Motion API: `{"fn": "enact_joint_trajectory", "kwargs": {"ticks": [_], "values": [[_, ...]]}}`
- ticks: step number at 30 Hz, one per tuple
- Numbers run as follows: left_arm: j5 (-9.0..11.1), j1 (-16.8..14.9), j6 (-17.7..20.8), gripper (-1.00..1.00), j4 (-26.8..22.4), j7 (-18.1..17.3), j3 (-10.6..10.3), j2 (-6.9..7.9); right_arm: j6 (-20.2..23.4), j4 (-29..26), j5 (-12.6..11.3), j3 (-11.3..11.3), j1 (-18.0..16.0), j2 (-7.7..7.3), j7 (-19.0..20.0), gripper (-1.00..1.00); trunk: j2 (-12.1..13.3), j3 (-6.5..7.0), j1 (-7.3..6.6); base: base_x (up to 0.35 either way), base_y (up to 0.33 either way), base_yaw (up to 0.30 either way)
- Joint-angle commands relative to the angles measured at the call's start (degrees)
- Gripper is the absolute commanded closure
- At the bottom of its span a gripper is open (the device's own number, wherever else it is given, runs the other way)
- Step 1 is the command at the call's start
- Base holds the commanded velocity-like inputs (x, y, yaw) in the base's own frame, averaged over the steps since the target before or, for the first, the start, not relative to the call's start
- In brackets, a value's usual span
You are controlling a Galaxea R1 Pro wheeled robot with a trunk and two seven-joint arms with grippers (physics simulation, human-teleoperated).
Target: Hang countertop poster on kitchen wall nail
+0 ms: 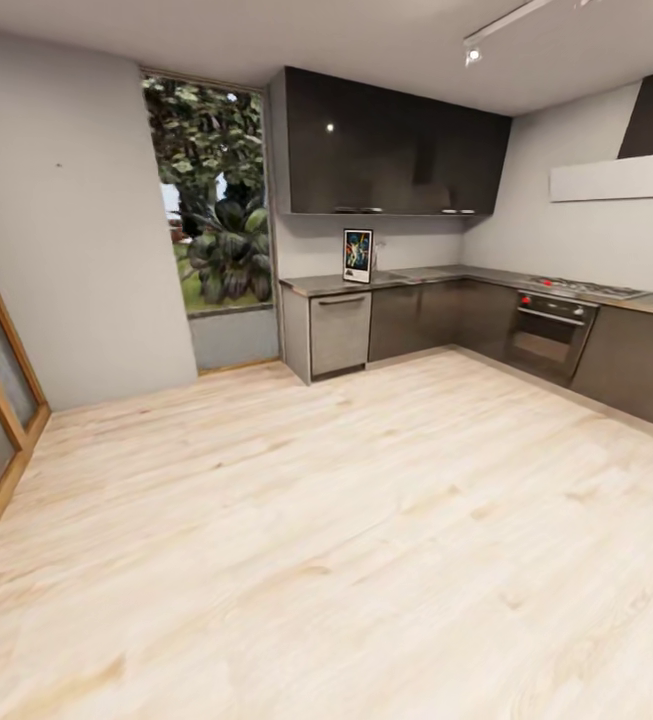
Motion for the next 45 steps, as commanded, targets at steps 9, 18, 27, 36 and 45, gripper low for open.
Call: {"fn": "enact_joint_trajectory", "kwargs": {"ticks": [9,18,27,36,45], "values": [[0.0,0.0,-0.1,-1.00,-0.1,0.0,0.2,-0.07,-0.1,0.0,0.5,0.0,0.0,-0.02,0.0,-1.00,0.0,-0.05,0.04,0.335,-0.124,0.000],[0.0,0.0,-0.1,-1.00,-0.1,0.0,0.2,-0.06,-0.1,0.0,0.5,0.0,0.0,-0.02,0.0,-1.00,0.0,-0.05,0.04,0.334,-0.133,-0.001],[0.0,0.0,-0.1,-1.00,-0.1,0.0,0.2,-0.07,-0.1,0.0,0.5,0.0,0.0,-0.02,0.0,-1.00,0.0,-0.05,0.04,0.333,-0.133,-0.208],[0.0,0.0,-0.1,-1.00,0.0,0.0,0.2,-0.05,-0.1,0.0,0.5,0.0,0.0,-0.01,0.0,-1.00,0.0,-0.05,0.04,0.333,-0.134,-0.062],[0.0,0.0,-0.1,-1.00,-0.1,0.0,0.2,-0.02,-0.1,0.0,0.5,0.0,0.0,-0.02,0.0,-1.00,0.0,-0.05,0.04,0.334,-0.133,-0.002]]}}
